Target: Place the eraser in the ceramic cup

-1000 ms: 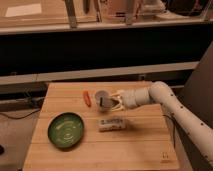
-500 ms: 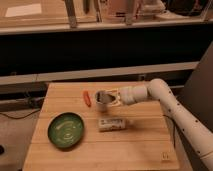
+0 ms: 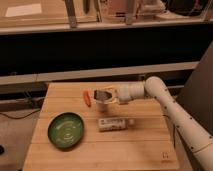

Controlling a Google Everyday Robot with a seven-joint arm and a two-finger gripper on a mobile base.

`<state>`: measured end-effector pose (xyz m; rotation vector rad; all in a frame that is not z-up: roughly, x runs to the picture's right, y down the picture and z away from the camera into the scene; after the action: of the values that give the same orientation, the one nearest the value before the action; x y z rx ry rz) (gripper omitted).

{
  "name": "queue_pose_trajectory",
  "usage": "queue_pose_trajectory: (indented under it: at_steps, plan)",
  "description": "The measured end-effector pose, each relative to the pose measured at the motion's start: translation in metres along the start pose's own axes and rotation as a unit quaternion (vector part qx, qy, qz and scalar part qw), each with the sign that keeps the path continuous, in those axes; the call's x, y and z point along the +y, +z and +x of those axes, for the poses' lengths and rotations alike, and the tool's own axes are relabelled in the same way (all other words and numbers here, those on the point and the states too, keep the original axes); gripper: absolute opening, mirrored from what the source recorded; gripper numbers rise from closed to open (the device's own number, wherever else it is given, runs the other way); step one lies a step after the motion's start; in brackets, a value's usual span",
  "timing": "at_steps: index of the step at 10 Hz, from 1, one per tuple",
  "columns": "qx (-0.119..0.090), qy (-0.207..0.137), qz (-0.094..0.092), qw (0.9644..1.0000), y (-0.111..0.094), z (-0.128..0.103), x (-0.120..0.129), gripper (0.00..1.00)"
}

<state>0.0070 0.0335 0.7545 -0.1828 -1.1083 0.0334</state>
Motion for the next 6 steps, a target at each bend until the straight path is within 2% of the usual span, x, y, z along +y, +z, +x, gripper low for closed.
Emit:
queue_pose_trajectory:
  at_steps: [3,6]
  plan:
    - [-0.019,-0.004,-0.006,0.9998,0.016,-0.003,-0.001,0.00]
    - [-0.051,-0.002,-0.004,0.9987,0.028,-0.003,-0.004,0.00]
